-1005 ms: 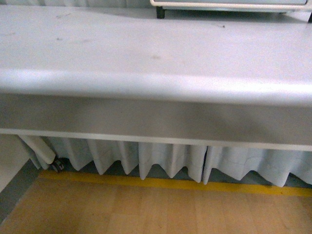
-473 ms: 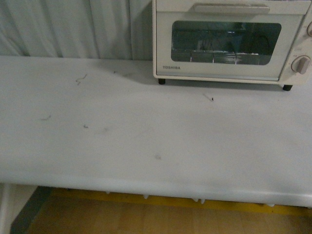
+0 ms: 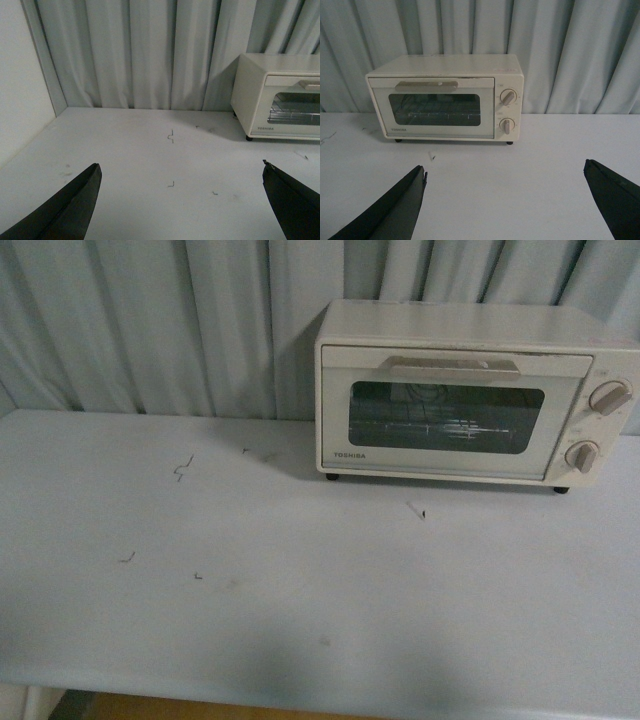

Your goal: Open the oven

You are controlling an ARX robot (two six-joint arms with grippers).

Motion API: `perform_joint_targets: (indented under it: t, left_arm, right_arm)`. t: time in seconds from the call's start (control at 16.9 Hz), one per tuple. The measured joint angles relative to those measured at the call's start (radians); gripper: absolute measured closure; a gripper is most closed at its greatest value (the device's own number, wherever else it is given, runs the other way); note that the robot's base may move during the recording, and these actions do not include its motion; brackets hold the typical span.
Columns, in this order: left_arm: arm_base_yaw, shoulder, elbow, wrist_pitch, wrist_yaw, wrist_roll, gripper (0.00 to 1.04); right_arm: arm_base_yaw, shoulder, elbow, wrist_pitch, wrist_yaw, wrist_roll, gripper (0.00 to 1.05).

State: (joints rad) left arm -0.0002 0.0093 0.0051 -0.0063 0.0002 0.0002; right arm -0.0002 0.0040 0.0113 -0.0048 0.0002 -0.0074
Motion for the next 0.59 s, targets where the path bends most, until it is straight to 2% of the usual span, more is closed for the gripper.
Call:
perform_joint_targets:
  t: [0.59]
  left_arm:
    - [0.0, 0.0, 0.0, 0.0, 0.0, 0.0, 0.07]
  right_arm:
    - [0.0, 0.0, 0.0, -0.002, 0.0, 0.0, 0.06]
